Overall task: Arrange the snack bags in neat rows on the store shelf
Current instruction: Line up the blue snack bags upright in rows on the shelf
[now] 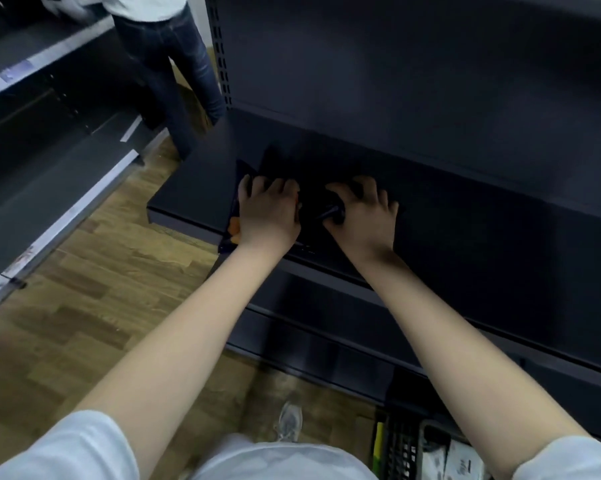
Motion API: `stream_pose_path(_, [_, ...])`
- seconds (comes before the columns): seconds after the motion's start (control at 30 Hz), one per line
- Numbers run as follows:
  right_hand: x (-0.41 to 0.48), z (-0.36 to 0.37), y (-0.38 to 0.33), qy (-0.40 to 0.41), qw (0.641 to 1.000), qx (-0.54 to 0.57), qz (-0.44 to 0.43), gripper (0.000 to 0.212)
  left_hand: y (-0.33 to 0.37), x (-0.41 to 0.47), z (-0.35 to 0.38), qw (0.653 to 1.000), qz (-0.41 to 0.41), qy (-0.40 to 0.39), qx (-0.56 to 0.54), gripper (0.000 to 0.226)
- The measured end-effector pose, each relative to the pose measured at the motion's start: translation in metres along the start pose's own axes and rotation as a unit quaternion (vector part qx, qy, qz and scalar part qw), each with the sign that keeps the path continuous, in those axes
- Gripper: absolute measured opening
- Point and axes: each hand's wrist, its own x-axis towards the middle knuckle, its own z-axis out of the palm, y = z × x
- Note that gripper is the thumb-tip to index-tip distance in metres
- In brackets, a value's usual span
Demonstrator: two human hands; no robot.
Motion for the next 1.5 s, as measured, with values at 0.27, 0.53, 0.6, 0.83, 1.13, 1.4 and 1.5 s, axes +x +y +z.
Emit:
stream_pose_path(0.27, [-0.018,-0.004,-0.077,0.007,0.992,0.073,-0.107,0.054,-0.069,-0.048,-0.035,0.994,-0.049,0.100,0.009,0.021])
stream_pose_path(0.53, [-0.060,-0.005,-0.230,-0.061,0.954,0.112,-0.270,0.049,-0.177,-0.145,-0.089,0.974,-0.210,0.075,0.040,0.022])
stream_pose_path(0.6, [-0.080,-0.002,-0.279,-0.071,0.938,0.126,-0.314,0.049,-0.208,-0.185,-0.103,0.962,-0.262,0.069,0.043,0.028])
stream_pose_path(0.83, [-0.206,-0.001,-0.446,-0.121,0.870,0.191,-0.438,0.047,-0.311,-0.356,-0.169,0.892,-0.432,0.087,0.100,0.026])
stream_pose_path(1.13, [-0.375,-0.033,-0.596,-0.178,0.730,0.205,-0.628,0.051,-0.359,-0.573,-0.247,0.763,-0.618,0.124,0.142,0.031])
stream_pose_path(1.4, [-0.517,-0.061,-0.668,-0.211,0.576,0.215,-0.760,0.050,-0.338,-0.725,-0.281,0.599,-0.750,0.213,0.183,0.029])
stream_pose_path(1.5, [-0.562,-0.063,-0.684,-0.230,0.524,0.215,-0.791,0.048,-0.322,-0.773,-0.290,0.538,-0.792,0.210,0.199,0.023])
